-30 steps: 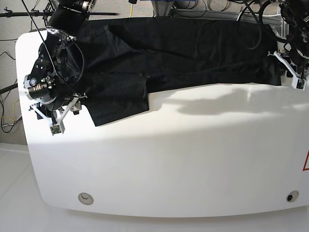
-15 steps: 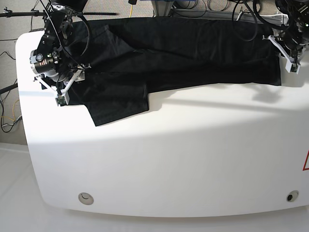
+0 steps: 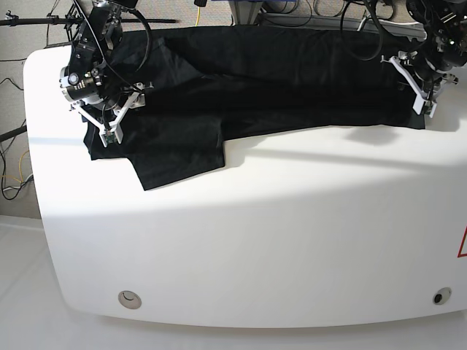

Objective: Fold the T-shirt properly
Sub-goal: 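Open the left gripper and move both grippers to the folded shirt's ends, then pinch the folded edge of the shirt with both grippers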

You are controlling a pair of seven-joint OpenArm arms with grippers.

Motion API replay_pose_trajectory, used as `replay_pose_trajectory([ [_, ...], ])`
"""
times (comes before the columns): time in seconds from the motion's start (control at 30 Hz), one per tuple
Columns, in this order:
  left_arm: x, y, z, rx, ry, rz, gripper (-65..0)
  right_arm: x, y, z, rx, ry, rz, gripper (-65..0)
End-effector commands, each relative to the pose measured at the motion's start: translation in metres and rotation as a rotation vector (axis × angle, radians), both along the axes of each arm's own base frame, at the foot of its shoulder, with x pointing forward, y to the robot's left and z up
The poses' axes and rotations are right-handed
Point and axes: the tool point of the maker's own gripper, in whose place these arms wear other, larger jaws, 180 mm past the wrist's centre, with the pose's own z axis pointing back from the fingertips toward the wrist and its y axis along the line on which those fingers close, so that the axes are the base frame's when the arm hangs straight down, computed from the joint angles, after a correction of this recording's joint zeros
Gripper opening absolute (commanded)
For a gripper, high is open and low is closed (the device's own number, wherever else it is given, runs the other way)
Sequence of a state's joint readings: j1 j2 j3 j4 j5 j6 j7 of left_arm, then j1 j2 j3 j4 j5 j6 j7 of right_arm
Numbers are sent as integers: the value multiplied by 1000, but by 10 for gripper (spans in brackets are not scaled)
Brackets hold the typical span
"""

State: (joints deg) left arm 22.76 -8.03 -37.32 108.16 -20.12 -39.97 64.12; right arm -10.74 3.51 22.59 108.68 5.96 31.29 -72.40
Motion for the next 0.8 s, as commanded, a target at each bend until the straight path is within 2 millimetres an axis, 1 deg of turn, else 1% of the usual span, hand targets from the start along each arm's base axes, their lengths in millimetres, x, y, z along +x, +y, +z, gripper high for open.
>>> replay_pose_trajectory([
  [0.0, 9, -4, 2, 21, -24, -26, -489, 3, 0, -6, 11, 9, -1, -225],
  [0.13, 16, -10, -9, 25, -13, -36, -489, 4, 1, -14, 25, 34, -4, -225],
  [0.3, 17, -13, -42, 6, 70, -32, -489, 7, 2, -24, 48, 40, -11, -225],
  [0.4, 14, -13, -62, -9, 125, -24, -489, 13, 4, -27, 65, 27, -15, -225],
  [0.5, 12, -16, -77, -34, 140, -20, -489, 18, 4, -33, 80, 34, -21, -225],
  [0.67, 14, -19, -90, -52, 124, -23, -489, 29, 0, -35, 83, 35, -24, -225],
  [0.77, 25, -18, -89, -52, 93, -23, -489, 38, -1, -32, 88, 15, -27, -225],
])
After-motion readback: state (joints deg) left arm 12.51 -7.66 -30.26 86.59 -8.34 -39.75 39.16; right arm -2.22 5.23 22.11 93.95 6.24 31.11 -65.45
